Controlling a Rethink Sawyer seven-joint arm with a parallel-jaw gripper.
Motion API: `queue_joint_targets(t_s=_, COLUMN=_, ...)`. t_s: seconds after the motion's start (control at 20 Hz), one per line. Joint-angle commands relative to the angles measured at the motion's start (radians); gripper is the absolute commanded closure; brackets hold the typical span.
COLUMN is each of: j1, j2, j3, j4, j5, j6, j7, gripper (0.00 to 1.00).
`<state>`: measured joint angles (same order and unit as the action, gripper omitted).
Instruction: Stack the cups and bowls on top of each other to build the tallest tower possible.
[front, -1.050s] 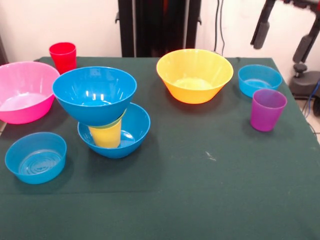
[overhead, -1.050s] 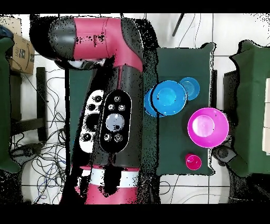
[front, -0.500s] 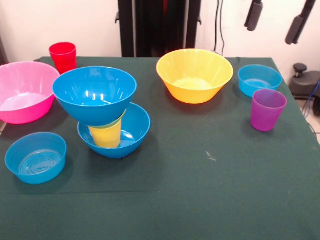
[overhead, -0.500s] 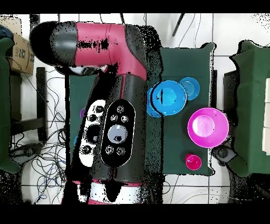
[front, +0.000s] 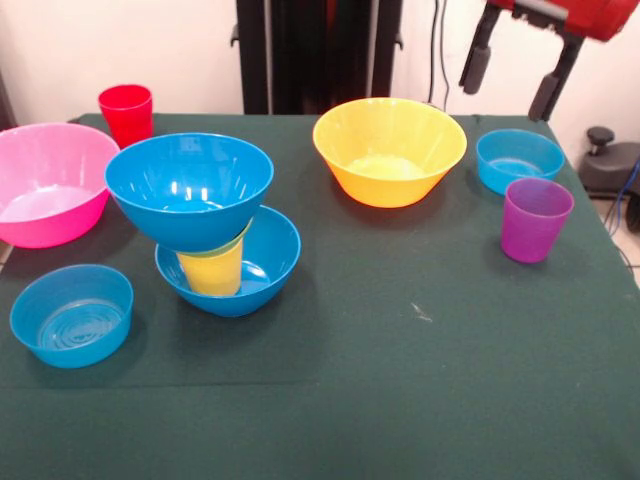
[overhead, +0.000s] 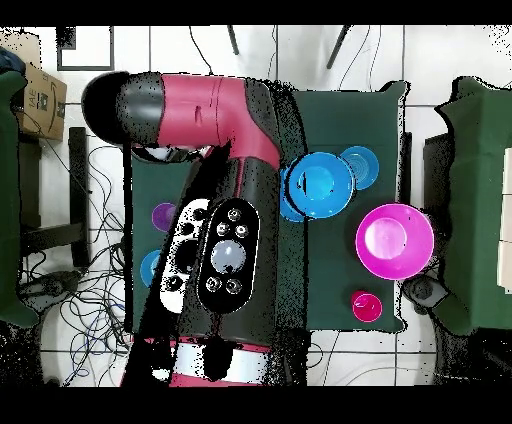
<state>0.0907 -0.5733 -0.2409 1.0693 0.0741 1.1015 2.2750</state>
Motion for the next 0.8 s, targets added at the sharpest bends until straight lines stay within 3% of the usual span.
queue_joint_targets(t_s=0.05, j1=0.037, j2=0.035, j3=0.055, j4=0.154, j5=-0.02, j6=-0.088, j7=0.122, gripper=0.0)
queue_joint_targets(t_s=0.8, j1=0.04, j2=0.08, j3=0.05, j4=0.127, j5=-0.01, j6=-0.118, j7=0.139, gripper=0.0)
